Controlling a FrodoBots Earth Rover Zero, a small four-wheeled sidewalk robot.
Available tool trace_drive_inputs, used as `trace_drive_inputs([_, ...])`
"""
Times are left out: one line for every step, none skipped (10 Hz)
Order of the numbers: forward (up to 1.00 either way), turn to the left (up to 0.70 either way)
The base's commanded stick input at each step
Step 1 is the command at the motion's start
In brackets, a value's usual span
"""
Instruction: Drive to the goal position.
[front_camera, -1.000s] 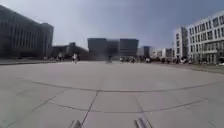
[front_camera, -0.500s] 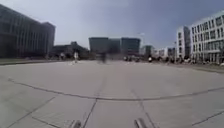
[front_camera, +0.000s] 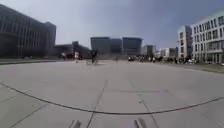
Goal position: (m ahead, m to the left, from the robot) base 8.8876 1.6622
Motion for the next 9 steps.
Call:
trace_drive_inputs([0.85, 0.01])
trace_drive_inputs([0.85, 0.01])
trace_drive_inputs([0.85, 0.01])
trace_drive_inputs([0.85, 0.01])
trace_drive_inputs([0.85, 0.01])
trace_drive_inputs([0.85, 0.01])
trace_drive_inputs([0.85, 0.01])
trace_drive_inputs([0.85, 0.01])
trace_drive_inputs([0.85, 0.01])
